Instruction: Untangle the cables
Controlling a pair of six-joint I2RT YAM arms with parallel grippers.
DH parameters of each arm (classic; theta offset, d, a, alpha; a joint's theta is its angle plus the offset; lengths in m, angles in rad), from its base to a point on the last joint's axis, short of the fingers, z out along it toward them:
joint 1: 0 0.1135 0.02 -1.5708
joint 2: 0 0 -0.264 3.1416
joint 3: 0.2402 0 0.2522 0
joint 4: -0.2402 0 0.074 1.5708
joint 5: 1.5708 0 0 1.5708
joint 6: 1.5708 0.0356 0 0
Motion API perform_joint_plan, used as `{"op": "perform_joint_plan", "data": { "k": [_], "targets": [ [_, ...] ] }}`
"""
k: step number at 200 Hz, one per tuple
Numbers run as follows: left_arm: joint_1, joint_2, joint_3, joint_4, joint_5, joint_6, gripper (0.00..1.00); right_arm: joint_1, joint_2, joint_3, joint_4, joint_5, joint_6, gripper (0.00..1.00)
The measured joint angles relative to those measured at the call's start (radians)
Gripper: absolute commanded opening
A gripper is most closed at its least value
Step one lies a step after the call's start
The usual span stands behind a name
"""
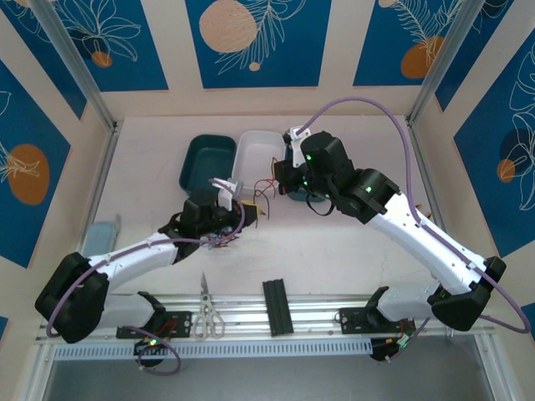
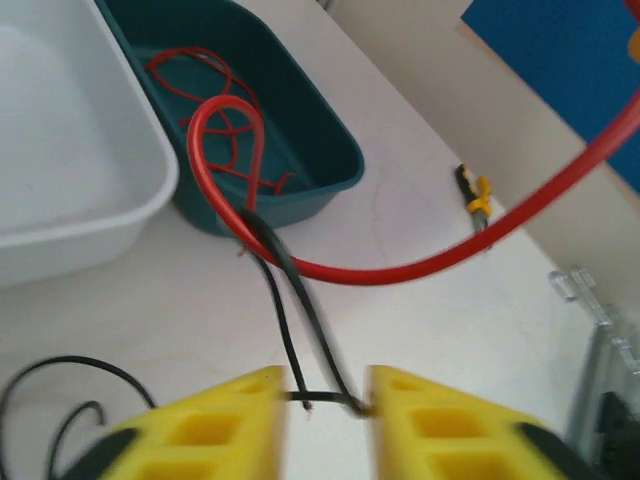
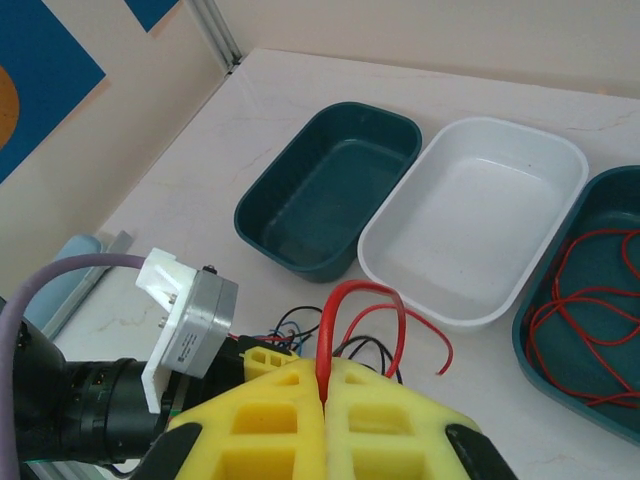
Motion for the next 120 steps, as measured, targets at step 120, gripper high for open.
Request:
{"op": "perform_joint_plan", "data": {
  "k": [120],
  "targets": [
    [0.051,-0.314,-0.153,-0.163,-0.345,0.000,0.00,-0.110,-0.141,-0.047,-0.072,0.110,0.031,0.00]
  ]
}}
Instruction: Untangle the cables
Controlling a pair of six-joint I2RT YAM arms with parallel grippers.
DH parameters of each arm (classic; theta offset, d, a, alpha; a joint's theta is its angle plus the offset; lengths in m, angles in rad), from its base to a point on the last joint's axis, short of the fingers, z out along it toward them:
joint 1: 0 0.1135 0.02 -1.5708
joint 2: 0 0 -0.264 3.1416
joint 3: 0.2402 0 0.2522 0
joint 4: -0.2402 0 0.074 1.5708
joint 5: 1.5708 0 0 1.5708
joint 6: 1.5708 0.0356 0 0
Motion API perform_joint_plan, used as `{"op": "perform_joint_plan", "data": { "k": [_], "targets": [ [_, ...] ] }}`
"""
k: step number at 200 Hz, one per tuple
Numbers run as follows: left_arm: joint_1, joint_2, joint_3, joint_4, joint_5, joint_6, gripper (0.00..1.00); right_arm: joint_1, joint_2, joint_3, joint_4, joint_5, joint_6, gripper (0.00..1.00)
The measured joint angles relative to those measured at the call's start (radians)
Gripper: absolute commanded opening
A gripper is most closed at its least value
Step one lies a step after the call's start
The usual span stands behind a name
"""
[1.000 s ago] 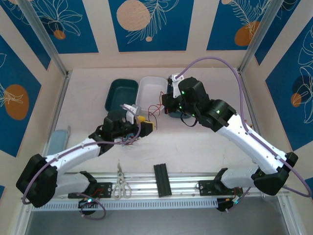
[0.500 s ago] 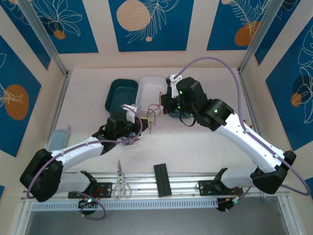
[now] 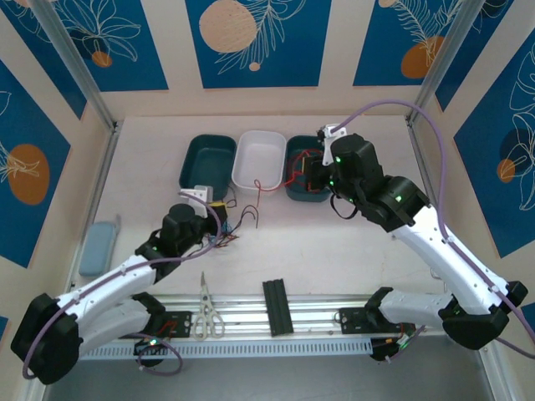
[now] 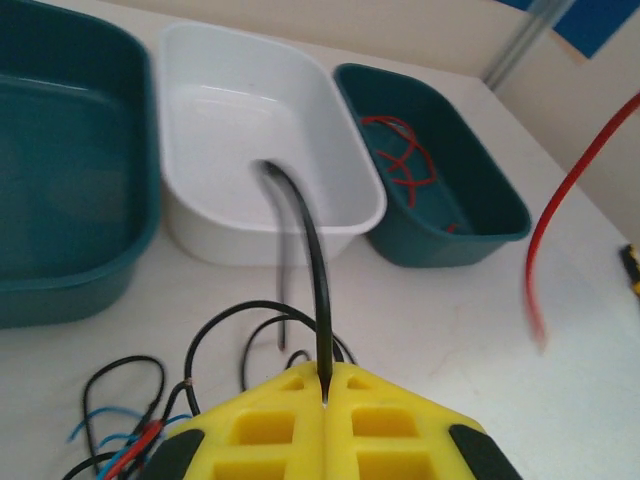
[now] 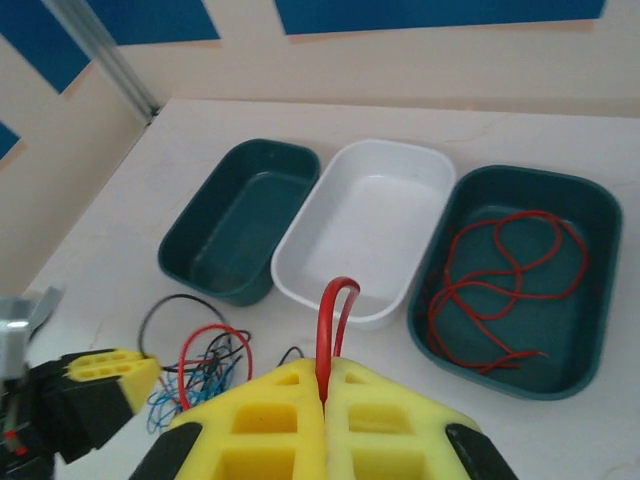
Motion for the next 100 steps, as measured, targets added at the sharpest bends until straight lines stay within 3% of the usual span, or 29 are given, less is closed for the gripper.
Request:
{"op": "perform_joint_plan", "data": {
  "k": [50,100],
  "targets": [
    [0.021,-0.087,-0.035,-0.098,-0.067,0.007,0.00,-0.124,-0.010,0.000,-0.011,-0.002,0.002,0.00],
    [0.022,-0.098,-0.053,-0.140,-0.040,0.027,0.06,-0.241,0.098,0.041,0.012,-0.066,-0.049,0.00]
  ]
}}
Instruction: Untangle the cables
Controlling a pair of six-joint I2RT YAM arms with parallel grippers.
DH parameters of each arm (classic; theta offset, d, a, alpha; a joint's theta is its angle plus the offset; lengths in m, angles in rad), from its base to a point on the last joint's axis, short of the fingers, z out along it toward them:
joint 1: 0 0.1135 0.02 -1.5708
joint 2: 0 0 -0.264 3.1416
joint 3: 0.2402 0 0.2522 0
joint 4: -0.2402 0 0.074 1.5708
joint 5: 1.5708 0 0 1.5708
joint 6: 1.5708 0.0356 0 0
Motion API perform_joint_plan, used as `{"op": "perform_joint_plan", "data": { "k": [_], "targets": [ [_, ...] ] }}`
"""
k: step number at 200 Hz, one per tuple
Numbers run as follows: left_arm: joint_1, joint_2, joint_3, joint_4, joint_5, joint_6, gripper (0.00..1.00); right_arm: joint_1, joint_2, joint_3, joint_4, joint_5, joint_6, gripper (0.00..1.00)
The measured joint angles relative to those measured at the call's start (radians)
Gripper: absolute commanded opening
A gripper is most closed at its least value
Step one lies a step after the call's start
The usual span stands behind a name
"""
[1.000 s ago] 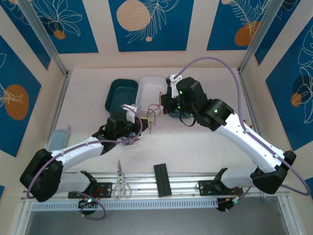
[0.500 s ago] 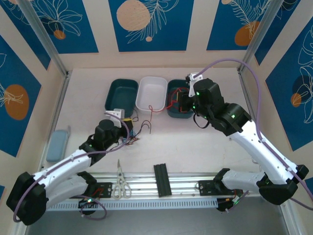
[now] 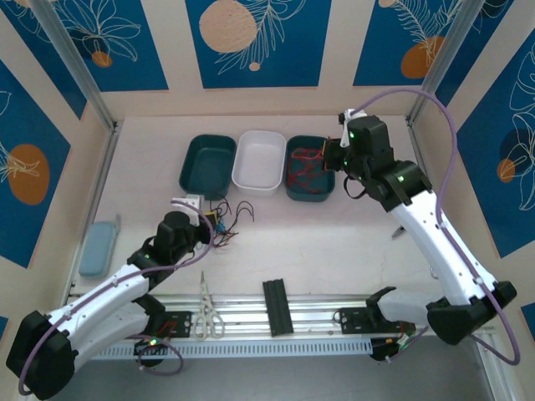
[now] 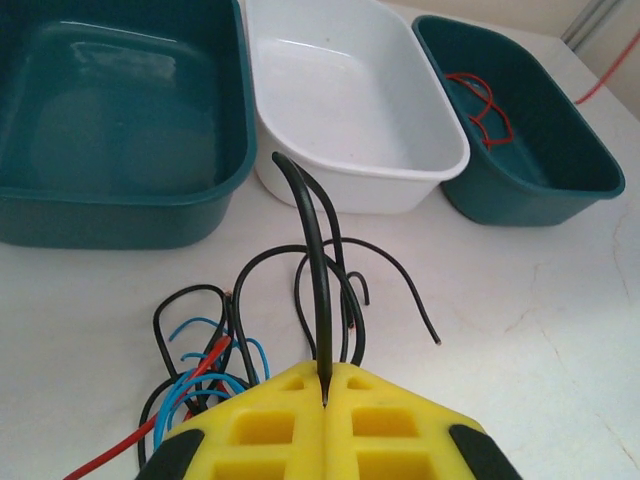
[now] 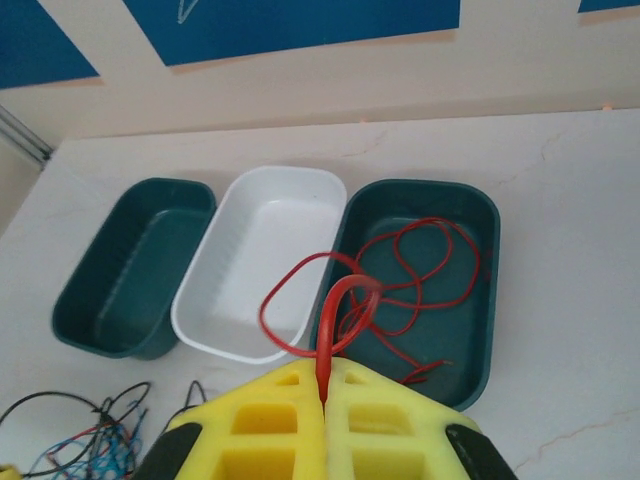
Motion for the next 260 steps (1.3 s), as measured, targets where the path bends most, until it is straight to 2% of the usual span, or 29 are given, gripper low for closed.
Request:
{"op": "perform_joint_plan", "data": {
  "k": [16,60,84,115,124,143,210,260],
  "targets": [
    [0.001,0.000,0.000,-0.007,0.020,0.006,0.12,-0.029,0.059,0.032,0.011,-0.019,-0.021,0.00],
    [0.000,0.045,0.000,-0.022,0.072,0.022,0.14,-0.108,0.190,0.101,0.045,-0.063,-0.055,0.00],
    [0.001,0.076,0.000,-0.026,0.089,0.025,0.22,-0.130,0.235,0.122,0.046,-0.068,-0.064,0.00],
    [0.001,0.106,0.000,-0.024,0.101,0.028,0.38,-0.145,0.264,0.124,0.044,-0.066,-0.065,0.00],
    [0.001,0.113,0.000,-0.023,0.104,0.025,0.49,-0.148,0.268,0.124,0.045,-0.063,-0.065,0.00],
    [0.002,0.127,0.001,-0.017,0.115,0.024,0.65,-0.150,0.285,0.124,0.043,-0.052,-0.068,0.00],
    [0.002,0.146,0.005,-0.013,0.129,0.027,0.99,-0.151,0.435,0.142,0.019,-0.021,-0.072,0.00],
    [0.002,0.114,0.005,-0.021,0.116,0.029,1.00,-0.121,0.574,0.228,0.006,0.001,-0.076,0.00]
  ]
}}
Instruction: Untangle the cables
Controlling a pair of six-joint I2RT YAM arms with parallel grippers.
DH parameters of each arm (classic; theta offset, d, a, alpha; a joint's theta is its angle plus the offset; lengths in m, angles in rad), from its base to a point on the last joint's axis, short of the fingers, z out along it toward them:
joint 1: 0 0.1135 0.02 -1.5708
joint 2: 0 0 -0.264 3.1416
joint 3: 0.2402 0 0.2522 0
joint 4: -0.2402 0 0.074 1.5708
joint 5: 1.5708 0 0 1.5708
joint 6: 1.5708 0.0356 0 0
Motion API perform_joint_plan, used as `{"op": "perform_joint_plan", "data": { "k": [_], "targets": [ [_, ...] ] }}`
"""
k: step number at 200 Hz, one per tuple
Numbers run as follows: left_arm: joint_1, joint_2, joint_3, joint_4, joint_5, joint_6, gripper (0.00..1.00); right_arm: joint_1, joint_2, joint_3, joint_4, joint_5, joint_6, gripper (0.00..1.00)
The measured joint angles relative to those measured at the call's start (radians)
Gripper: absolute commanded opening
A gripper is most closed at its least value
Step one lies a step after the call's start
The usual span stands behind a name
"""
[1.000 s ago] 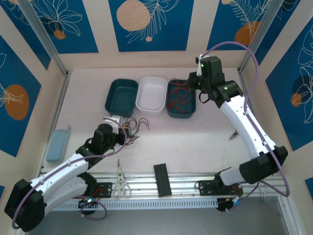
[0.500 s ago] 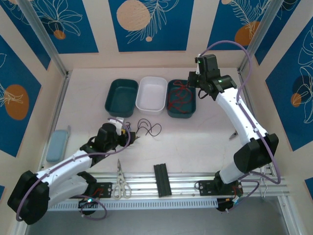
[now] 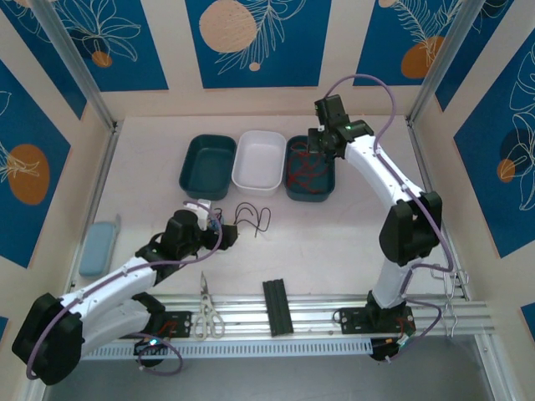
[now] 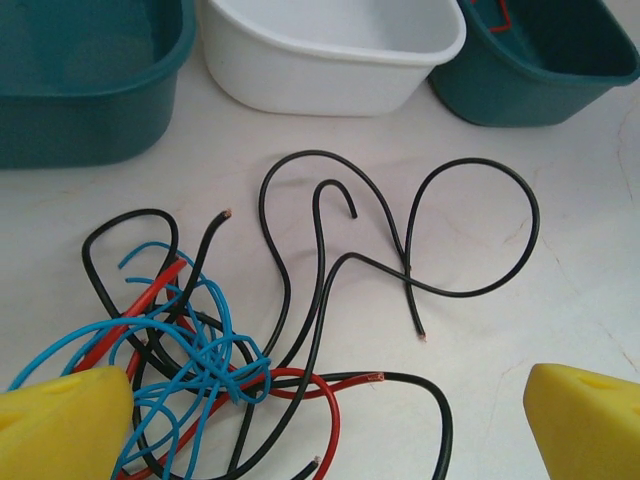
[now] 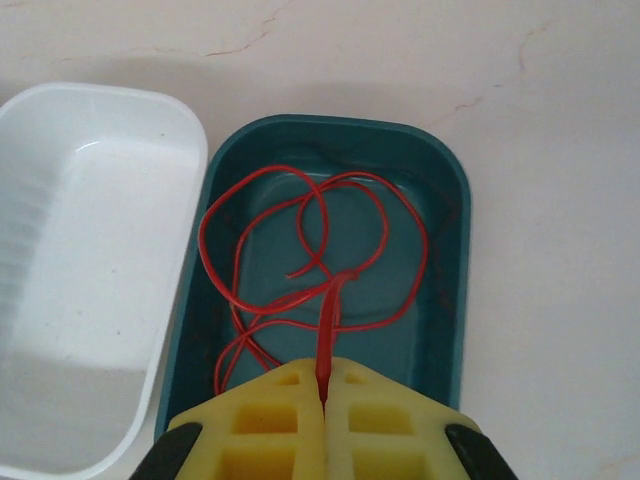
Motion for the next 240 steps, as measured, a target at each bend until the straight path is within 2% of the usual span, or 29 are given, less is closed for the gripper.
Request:
{"op": "perform_joint_plan", "data": {
  "k": [64,144,190,240],
  "targets": [
    [0.000,-0.054,0.002,-0.042,-0.037,0.000,1.00,0.018,0.124,0.017,-0.050,0.015,0.028,0.00],
    [0.000,-0.048,0.002,-0.045,-0.047,0.000,1.00,-0.023,0.130,-0.034,-0.108,0.056,0.061,0.00],
    [0.000,-0.041,0.002,-0.045,-0.047,0.000,1.00,-0.019,0.145,-0.037,-0.111,0.020,0.060,0.00],
    [0.000,-0.041,0.002,-0.045,-0.048,0.000,1.00,-0.019,0.267,0.001,-0.133,-0.027,0.060,0.00]
  ]
}}
